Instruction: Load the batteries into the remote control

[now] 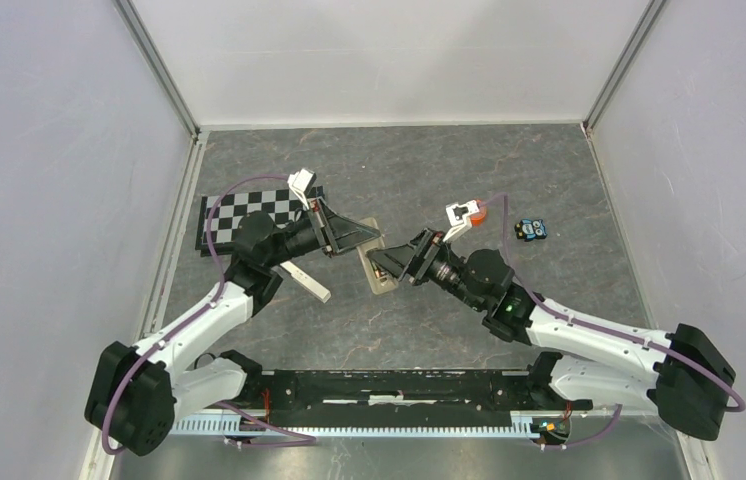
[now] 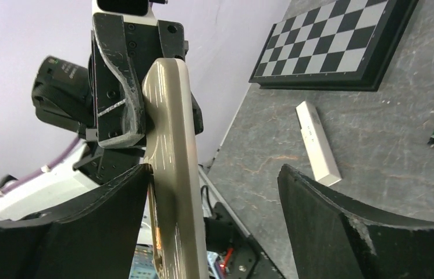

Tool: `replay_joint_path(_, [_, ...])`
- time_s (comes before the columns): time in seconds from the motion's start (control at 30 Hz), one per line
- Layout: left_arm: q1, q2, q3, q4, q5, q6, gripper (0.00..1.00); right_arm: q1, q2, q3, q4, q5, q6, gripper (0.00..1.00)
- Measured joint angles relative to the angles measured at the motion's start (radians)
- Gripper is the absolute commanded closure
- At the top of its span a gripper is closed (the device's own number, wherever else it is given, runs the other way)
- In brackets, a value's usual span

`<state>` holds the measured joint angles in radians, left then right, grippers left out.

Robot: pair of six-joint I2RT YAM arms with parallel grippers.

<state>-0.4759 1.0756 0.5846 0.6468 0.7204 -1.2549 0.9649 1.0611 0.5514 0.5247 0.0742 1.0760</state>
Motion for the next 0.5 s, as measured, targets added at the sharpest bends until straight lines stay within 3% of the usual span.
replay_joint_path(0.27, [-0.004,-0.008,0.015,-0.045,0.028,0.082,0.98,-0.015,-0.044,0.000,-0.006,-0.121,-0.230,0.15])
replay_joint_path(0.5, [-0.004,-0.008,0.026,-0.058,0.072,0.114,0.98,-0.037,-0.054,0.000,-0.031,-0.231,-0.348,0.27])
